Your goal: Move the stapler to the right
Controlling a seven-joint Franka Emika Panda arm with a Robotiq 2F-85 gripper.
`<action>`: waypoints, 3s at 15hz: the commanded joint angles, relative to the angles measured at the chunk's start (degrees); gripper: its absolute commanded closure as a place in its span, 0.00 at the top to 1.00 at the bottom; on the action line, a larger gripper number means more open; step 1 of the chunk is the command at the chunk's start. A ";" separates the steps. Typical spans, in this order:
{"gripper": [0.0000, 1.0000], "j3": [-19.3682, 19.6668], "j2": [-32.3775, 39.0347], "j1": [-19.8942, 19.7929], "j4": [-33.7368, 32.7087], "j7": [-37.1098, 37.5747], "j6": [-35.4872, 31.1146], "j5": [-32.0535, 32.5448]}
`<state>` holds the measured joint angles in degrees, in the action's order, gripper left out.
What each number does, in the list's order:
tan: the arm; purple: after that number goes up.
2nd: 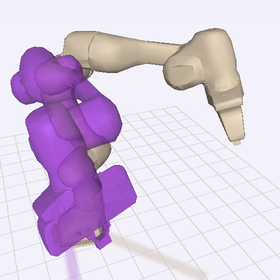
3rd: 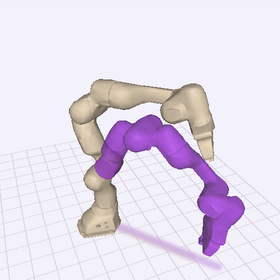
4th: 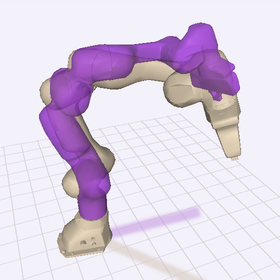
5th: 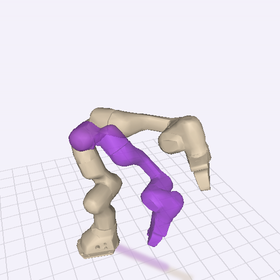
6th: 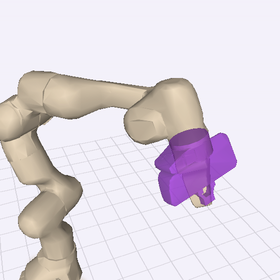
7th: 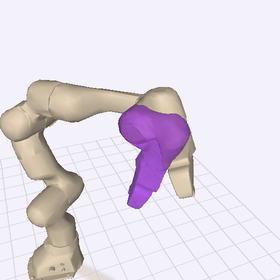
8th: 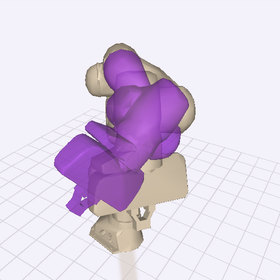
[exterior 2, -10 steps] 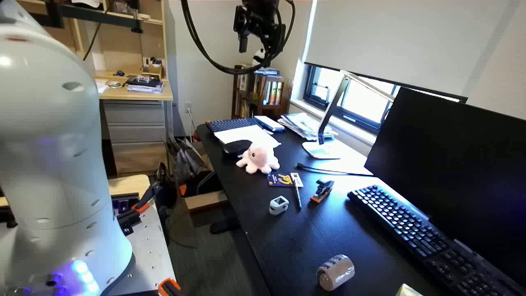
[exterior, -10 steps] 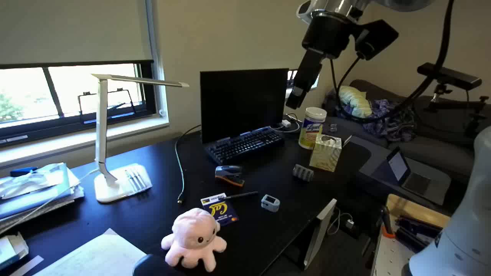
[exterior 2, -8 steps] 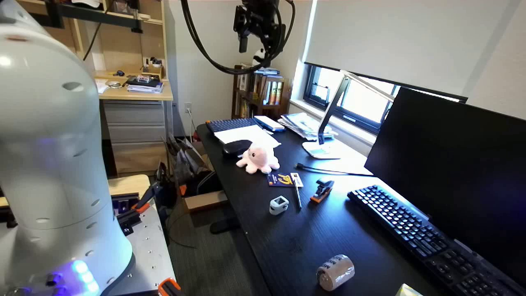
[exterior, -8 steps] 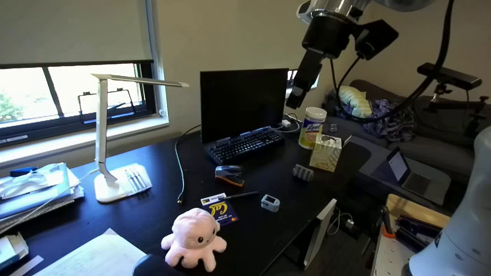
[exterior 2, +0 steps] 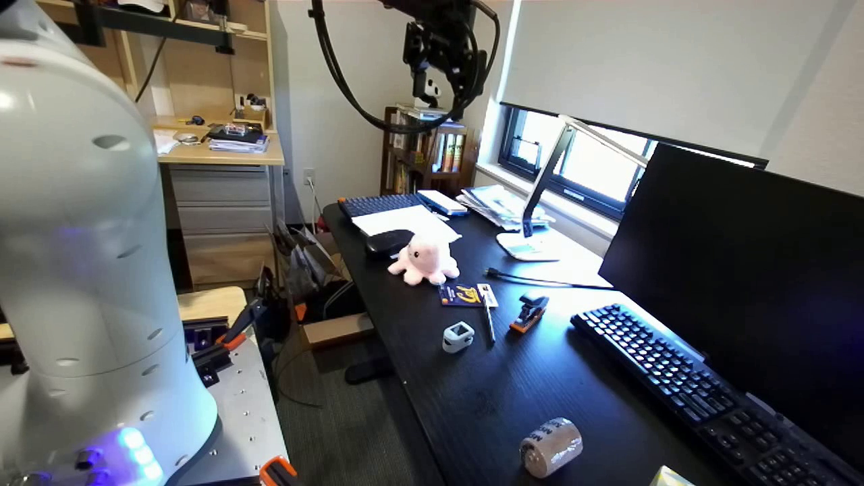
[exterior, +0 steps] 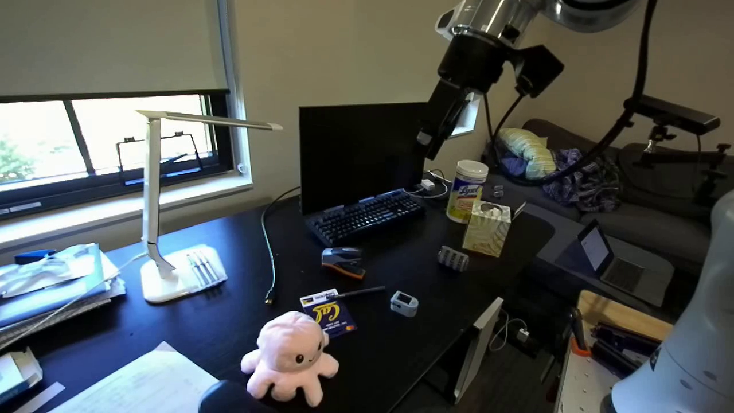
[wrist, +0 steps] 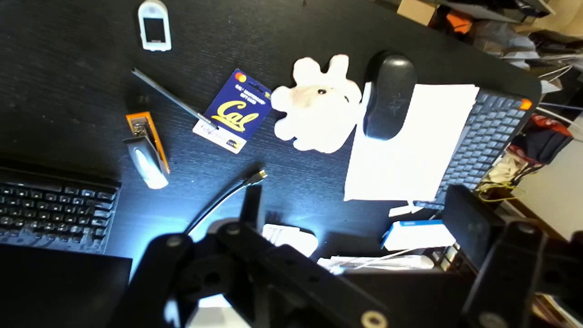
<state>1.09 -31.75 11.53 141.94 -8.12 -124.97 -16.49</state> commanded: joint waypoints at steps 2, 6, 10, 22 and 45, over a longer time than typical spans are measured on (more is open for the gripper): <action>1.00 -1.67 8.94 -2.45 -0.33 -0.71 -11.65 3.16; 1.00 -2.78 19.17 -4.65 -2.54 1.67 -18.11 10.23; 1.00 -2.63 28.88 -7.40 -7.47 5.05 -18.88 17.28; 1.00 -1.66 37.57 -9.10 -11.63 4.14 -19.23 18.76; 1.00 -6.16 69.47 -15.35 -39.76 -5.62 -15.79 15.29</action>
<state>-1.89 34.63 -0.71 107.05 -7.96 -143.66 1.35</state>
